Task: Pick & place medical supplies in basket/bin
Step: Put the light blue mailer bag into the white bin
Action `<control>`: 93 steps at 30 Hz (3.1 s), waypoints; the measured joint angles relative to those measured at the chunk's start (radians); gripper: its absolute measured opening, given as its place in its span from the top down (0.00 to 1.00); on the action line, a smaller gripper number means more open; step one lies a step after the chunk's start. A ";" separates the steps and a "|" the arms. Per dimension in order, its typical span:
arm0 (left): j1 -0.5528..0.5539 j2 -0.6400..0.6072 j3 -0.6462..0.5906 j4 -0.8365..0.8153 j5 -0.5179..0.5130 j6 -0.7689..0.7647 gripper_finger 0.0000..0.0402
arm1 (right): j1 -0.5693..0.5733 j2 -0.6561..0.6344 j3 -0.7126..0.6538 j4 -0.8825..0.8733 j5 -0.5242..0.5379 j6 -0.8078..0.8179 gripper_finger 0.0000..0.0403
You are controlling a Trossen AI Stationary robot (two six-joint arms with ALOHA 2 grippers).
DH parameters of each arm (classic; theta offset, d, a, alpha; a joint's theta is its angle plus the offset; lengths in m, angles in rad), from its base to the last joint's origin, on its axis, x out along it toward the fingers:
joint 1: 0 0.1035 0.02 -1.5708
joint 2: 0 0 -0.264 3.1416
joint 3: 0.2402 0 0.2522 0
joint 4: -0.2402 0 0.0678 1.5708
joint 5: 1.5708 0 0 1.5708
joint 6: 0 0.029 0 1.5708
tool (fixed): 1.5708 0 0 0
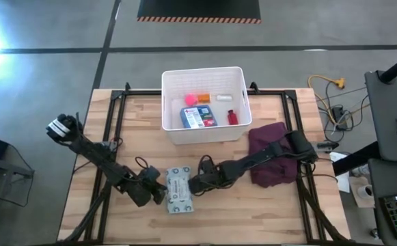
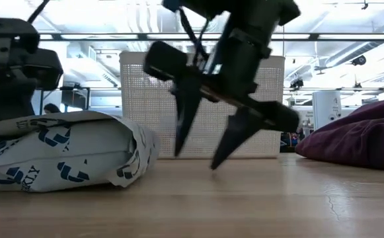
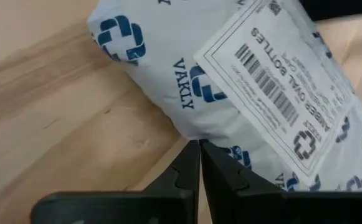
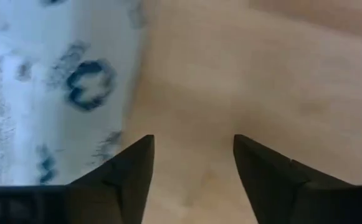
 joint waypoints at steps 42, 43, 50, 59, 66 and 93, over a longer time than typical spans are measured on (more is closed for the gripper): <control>0.040 0.058 0.074 0.056 -0.039 0.080 1.00 | -0.046 0.036 0.247 0.189 -0.141 -0.199 0.26; 0.040 0.058 0.078 0.056 -0.046 0.080 1.00 | -0.046 0.036 0.247 0.190 -0.141 -0.189 0.25; 0.040 0.057 0.102 0.060 -0.066 0.100 1.00 | -0.046 0.035 0.211 0.169 -0.143 -0.107 0.21; 0.032 0.056 0.110 0.061 -0.092 0.100 1.00 | -0.047 0.035 0.186 0.172 -0.148 -0.075 0.28; 0.015 0.043 0.115 0.052 -0.118 0.123 1.00 | -0.047 0.035 0.185 0.153 -0.147 -0.079 0.55; -0.171 -0.515 0.115 -0.233 -0.675 0.410 1.00 | -0.322 -0.523 0.189 -0.093 0.406 -0.544 0.58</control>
